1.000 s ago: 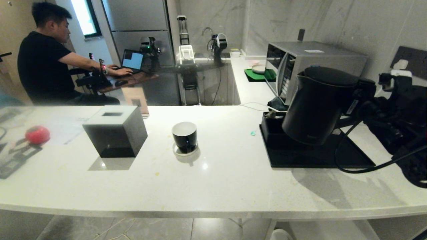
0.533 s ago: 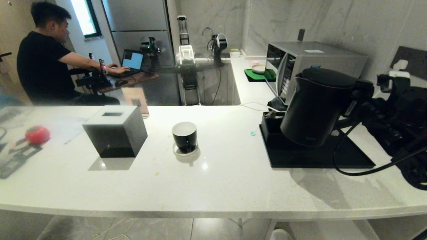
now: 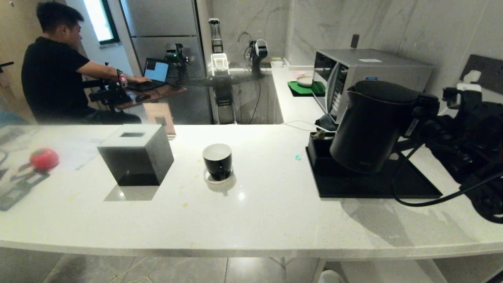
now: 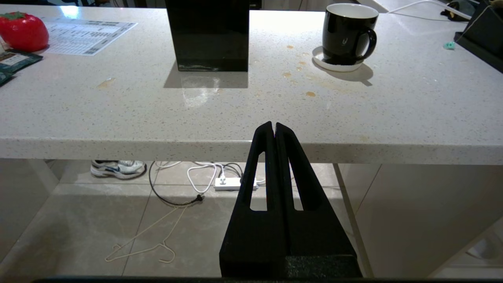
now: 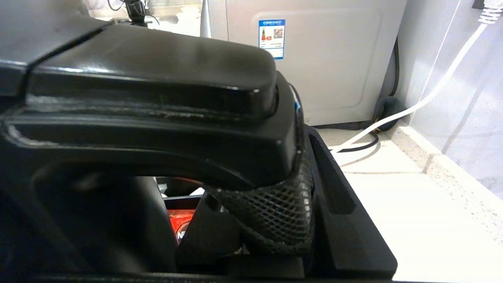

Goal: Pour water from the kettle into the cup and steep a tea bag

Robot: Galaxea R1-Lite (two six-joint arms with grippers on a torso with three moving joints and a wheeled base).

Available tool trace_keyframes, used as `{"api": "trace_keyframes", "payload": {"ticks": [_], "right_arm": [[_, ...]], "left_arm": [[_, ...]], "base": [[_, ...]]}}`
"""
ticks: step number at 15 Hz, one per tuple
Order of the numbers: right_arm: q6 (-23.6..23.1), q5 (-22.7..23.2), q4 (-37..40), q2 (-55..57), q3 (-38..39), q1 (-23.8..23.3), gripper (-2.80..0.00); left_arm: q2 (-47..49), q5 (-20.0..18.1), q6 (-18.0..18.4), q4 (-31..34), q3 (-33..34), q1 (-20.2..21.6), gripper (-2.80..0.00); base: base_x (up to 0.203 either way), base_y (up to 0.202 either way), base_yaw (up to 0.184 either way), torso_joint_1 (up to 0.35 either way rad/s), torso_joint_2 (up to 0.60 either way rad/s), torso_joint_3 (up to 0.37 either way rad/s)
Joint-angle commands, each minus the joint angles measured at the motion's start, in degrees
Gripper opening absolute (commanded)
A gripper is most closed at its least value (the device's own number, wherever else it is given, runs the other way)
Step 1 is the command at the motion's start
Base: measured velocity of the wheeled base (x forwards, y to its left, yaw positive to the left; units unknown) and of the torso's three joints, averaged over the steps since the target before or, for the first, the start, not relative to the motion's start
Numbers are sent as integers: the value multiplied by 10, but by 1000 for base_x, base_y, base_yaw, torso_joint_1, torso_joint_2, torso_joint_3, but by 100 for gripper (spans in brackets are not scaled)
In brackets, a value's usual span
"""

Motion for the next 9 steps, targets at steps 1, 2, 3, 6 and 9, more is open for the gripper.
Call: {"api": "trace_keyframes", "payload": {"ticks": [1, 2, 3, 6, 9], "right_arm": [[0, -1, -5, -2, 3, 0, -280], [0, -1, -4, -1, 3, 0, -280], [0, -1, -4, -2, 2, 0, -280], [0, -1, -3, -2, 3, 0, -280], [0, -1, -2, -2, 4, 0, -280]], "left_arm": [[0, 0, 0, 0, 0, 0, -280], [0, 0, 0, 0, 0, 0, -280], [0, 0, 0, 0, 0, -1, -280], [0, 0, 0, 0, 0, 0, -280], [0, 0, -1, 0, 0, 0, -280]], "base": [[0, 0, 0, 0, 0, 0], [0, 0, 0, 0, 0, 0], [0, 0, 0, 0, 0, 0], [0, 0, 0, 0, 0, 0], [0, 0, 0, 0, 0, 0]]}}
